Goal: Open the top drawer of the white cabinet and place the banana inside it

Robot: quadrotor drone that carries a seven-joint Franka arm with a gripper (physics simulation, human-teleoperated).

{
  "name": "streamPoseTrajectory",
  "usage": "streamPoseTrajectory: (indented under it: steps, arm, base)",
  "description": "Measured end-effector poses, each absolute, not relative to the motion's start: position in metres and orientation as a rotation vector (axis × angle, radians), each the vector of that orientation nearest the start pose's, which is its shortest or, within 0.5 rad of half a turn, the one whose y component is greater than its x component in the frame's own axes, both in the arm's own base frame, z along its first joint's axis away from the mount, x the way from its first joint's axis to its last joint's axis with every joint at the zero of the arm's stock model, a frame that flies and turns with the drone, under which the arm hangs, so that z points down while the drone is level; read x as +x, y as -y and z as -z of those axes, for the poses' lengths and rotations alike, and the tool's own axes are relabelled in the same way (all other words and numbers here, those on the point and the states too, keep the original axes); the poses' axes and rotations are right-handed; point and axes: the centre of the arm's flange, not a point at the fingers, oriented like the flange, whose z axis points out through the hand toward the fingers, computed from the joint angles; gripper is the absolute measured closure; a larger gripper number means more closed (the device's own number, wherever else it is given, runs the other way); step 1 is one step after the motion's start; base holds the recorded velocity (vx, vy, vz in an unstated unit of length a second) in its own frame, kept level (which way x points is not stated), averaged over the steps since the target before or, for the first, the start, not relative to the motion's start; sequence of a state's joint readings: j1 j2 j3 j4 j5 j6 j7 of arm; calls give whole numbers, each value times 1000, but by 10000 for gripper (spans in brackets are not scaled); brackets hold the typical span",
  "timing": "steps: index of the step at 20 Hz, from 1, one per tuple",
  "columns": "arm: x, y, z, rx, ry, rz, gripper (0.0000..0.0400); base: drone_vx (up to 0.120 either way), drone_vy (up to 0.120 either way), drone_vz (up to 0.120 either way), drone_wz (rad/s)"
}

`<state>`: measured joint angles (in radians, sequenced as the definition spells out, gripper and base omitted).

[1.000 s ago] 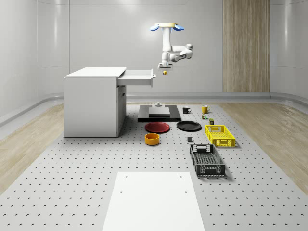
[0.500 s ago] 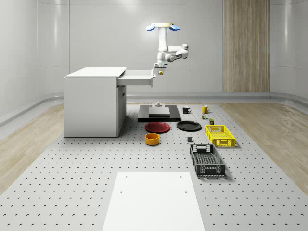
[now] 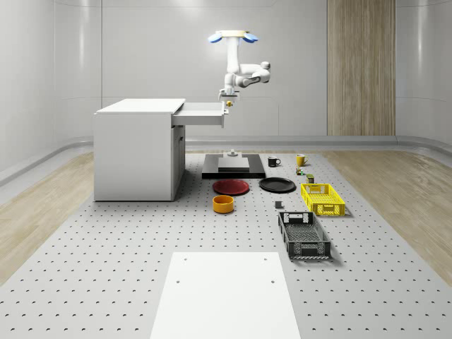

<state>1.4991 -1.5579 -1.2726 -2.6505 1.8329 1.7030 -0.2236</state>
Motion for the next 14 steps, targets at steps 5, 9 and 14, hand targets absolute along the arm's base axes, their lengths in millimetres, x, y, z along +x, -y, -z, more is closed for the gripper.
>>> streamPoseTrajectory:
  steps: [5, 9, 14]
  arm:
    - [365, -38, -539, -10, 1, -803, 207]
    - [365, -38, -539, -10, 1, -798, 207]
    - [365, -38, -539, -10, 1, -797, 207]
  base:
    - [0, -120, 0, 0]
    - [0, -120, 0, 0]
    - [0, -120, 0, 0]
